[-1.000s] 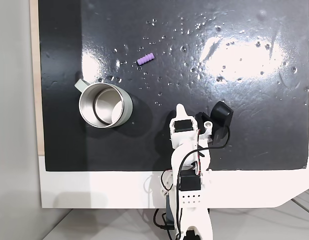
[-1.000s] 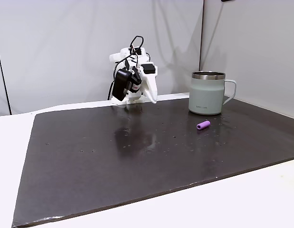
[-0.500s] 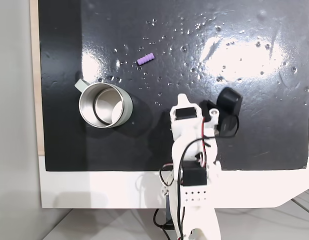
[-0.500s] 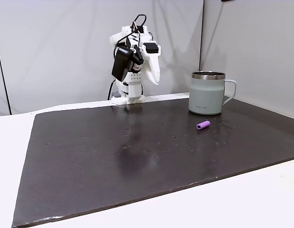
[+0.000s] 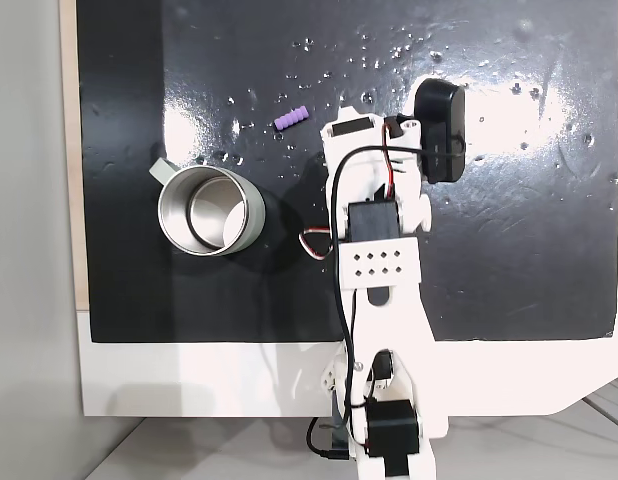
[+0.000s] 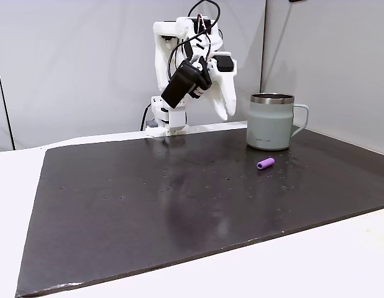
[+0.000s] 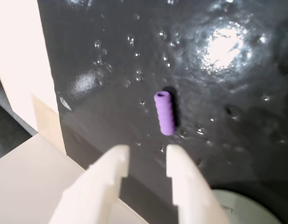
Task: Grasp a pengrip and put it in the cup.
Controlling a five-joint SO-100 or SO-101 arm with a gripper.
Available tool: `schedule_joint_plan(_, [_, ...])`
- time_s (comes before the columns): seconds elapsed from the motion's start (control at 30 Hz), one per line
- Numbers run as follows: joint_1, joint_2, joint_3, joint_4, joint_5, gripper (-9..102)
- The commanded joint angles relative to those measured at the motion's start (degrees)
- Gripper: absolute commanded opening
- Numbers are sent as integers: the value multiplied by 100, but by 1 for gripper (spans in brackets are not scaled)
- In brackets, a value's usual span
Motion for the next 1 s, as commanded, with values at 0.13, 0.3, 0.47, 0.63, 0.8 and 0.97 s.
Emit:
schedule_joint_plan(0.13, [-18,-1819,-2285,826,141,17])
schedule_joint_plan(0.3, [-70,-2593,-2962,879,220,19])
schedule_joint_plan(0.47, [-264,-3199,-3621,1169,598,20])
schedule_joint_plan(0.63, [-387,-3683,-3999,1389,1028,21])
schedule_joint_plan(0.8, [-536,-4008,-4324,1564,1107,22])
schedule_joint_plan(0.97, [-747,-4491,-5054,1881,1081,23])
